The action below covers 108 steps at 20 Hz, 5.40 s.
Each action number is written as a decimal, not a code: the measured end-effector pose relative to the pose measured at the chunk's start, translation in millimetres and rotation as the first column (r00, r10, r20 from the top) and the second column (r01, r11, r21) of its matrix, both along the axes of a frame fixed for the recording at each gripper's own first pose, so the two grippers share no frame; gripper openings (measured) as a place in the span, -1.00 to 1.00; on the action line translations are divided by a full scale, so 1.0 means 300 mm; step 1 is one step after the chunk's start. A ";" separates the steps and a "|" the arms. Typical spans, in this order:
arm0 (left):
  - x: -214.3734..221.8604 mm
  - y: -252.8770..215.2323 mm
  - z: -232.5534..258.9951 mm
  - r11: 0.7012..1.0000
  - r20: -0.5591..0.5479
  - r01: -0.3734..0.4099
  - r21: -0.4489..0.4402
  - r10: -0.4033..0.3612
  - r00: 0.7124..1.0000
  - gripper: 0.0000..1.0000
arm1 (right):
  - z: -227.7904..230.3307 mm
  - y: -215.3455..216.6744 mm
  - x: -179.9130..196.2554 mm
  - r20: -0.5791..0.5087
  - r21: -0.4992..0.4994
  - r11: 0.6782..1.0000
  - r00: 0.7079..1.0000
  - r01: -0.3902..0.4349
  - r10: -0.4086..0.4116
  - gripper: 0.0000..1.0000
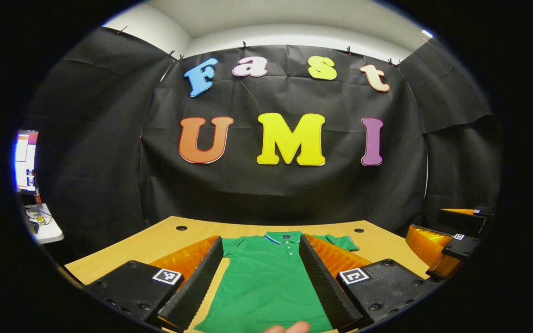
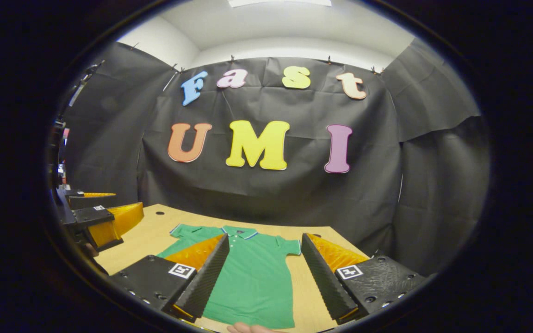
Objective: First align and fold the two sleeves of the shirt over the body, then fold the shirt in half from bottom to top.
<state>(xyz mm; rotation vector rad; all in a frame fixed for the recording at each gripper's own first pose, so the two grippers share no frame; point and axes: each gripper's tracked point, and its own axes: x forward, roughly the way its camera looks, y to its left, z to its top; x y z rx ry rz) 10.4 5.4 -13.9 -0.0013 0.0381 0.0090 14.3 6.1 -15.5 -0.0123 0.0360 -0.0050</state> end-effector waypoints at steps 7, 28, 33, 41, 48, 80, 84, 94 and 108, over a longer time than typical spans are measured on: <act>0.009 0.016 -0.004 1.000 -0.001 -0.010 -0.002 0.010 1.000 1.00 | -0.026 0.037 0.020 -0.021 0.002 1.000 1.000 -0.014 0.014 0.93; 0.064 0.050 -0.077 0.997 -0.039 -0.072 0.003 0.072 0.997 1.00 | -0.277 -0.248 0.463 -0.161 -0.091 0.992 0.982 0.087 -0.101 0.91; 0.100 0.027 -0.144 0.997 -0.085 -0.078 -0.007 0.077 0.993 1.00 | -0.453 -0.327 0.650 -0.278 -0.078 0.992 0.953 0.099 -0.117 0.91; 0.128 0.034 -0.176 0.997 -0.113 -0.078 -0.019 0.075 0.991 1.00 | -0.593 -0.409 0.872 -0.394 -0.046 0.989 0.907 0.142 -0.149 0.90; 0.141 0.030 -0.198 0.997 -0.116 -0.072 0.008 0.072 0.991 1.00 | -0.703 -0.458 1.121 -0.493 0.044 0.978 0.856 0.201 -0.154 0.90; 0.185 0.071 -0.306 0.996 -0.221 -0.091 -0.023 0.083 0.972 1.00 | -0.701 -0.441 1.285 -0.522 0.023 0.992 0.848 0.123 -0.093 -0.99; 0.185 0.067 -0.296 0.996 -0.208 -0.087 -0.024 0.080 0.975 1.00 | -0.630 -0.363 1.283 -0.477 -0.055 0.997 0.876 0.056 -0.075 -1.00; 0.186 0.084 -0.284 0.996 -0.199 -0.089 -0.011 0.085 0.976 1.00 | -0.457 -0.005 1.230 -0.403 0.043 0.992 0.906 -0.122 0.129 -0.71; 0.243 0.253 -0.374 0.982 -0.244 -0.185 -0.030 0.172 0.954 1.00 | -0.117 0.071 0.771 -0.187 0.048 0.982 0.964 -0.184 0.190 0.94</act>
